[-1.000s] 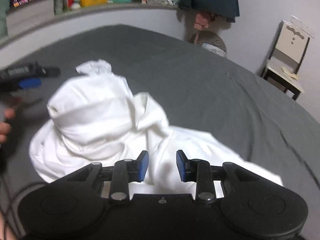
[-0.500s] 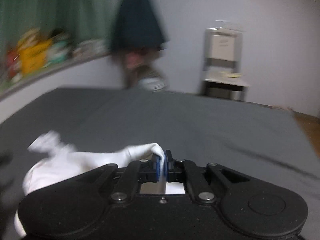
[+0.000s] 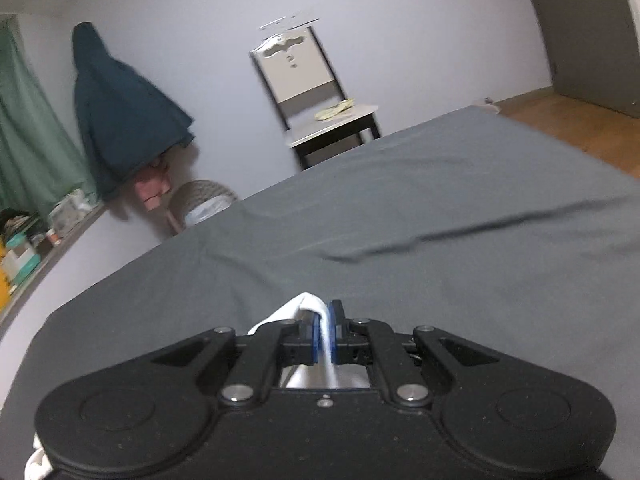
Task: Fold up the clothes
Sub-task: 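Grasp the shirt hem with the left gripper while the right gripper holds another edge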
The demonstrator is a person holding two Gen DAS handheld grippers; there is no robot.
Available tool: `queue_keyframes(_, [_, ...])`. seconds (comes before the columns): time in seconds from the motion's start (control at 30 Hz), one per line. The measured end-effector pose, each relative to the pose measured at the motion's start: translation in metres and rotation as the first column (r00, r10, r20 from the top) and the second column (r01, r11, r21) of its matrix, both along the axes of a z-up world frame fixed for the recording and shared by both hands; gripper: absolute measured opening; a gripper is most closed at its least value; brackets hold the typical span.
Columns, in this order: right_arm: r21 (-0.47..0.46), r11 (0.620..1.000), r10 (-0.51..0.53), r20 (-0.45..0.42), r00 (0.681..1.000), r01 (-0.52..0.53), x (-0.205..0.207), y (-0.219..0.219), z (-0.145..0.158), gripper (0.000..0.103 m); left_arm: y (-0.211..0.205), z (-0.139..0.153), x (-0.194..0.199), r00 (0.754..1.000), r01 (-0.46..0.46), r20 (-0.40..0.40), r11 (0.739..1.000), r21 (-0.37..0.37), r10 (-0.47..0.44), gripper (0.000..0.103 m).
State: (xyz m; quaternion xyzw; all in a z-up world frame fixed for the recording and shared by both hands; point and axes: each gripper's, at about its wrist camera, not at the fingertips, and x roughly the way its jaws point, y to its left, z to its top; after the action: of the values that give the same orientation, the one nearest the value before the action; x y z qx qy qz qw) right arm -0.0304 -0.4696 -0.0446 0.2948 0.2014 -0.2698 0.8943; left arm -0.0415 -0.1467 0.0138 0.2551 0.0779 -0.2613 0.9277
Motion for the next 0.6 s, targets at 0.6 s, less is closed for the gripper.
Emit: queue_keyframes(0.6, [0.222,0.975,-0.002,0.060,0.998,-0.011,-0.023,-0.013,-0.029,0.006,-0.104,0.016,0.030,0.794,0.356,0.022,0.494,0.794,-0.608,0.064])
